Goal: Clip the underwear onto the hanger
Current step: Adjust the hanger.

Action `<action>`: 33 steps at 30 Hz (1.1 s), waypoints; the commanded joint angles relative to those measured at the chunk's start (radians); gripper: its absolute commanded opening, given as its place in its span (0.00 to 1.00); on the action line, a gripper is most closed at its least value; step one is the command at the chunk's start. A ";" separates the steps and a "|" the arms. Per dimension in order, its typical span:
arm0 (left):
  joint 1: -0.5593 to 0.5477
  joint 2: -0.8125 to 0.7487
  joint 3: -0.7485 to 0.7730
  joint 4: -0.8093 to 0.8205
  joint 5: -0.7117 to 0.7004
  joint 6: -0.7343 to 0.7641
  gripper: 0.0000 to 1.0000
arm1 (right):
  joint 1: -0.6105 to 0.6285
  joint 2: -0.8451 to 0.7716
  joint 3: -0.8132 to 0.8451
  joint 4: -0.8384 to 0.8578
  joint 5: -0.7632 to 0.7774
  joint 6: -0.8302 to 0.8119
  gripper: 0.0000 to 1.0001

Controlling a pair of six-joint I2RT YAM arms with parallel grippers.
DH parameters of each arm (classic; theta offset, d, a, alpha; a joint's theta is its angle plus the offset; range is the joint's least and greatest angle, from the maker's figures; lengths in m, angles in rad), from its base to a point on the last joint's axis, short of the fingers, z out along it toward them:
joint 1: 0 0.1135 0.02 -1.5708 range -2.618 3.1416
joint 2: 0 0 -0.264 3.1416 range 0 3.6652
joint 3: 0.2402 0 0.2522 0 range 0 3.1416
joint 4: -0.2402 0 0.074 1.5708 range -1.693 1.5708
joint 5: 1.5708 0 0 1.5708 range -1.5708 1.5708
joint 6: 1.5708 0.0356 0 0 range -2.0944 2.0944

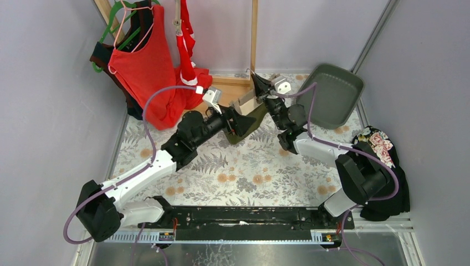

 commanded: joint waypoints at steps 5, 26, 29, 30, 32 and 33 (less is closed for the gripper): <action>-0.110 0.046 0.090 0.116 0.062 -0.006 0.89 | -0.004 0.066 0.063 0.030 0.052 0.006 0.00; -0.166 -0.131 -0.073 0.036 -0.286 0.055 0.92 | -0.036 -0.053 -0.061 0.223 -0.139 0.044 0.00; -0.165 -0.061 0.007 -0.034 -0.311 0.091 0.93 | -0.035 -0.052 -0.069 0.251 -0.164 0.065 0.00; -0.165 -0.040 0.031 -0.045 -0.324 0.100 0.93 | -0.036 -0.051 -0.076 0.270 -0.175 0.070 0.00; -0.163 -0.013 0.061 -0.039 -0.345 0.115 0.93 | -0.036 -0.047 -0.091 0.323 -0.197 0.081 0.00; -0.159 -0.004 0.073 -0.031 -0.348 0.121 0.93 | -0.036 -0.049 -0.096 0.331 -0.204 0.085 0.00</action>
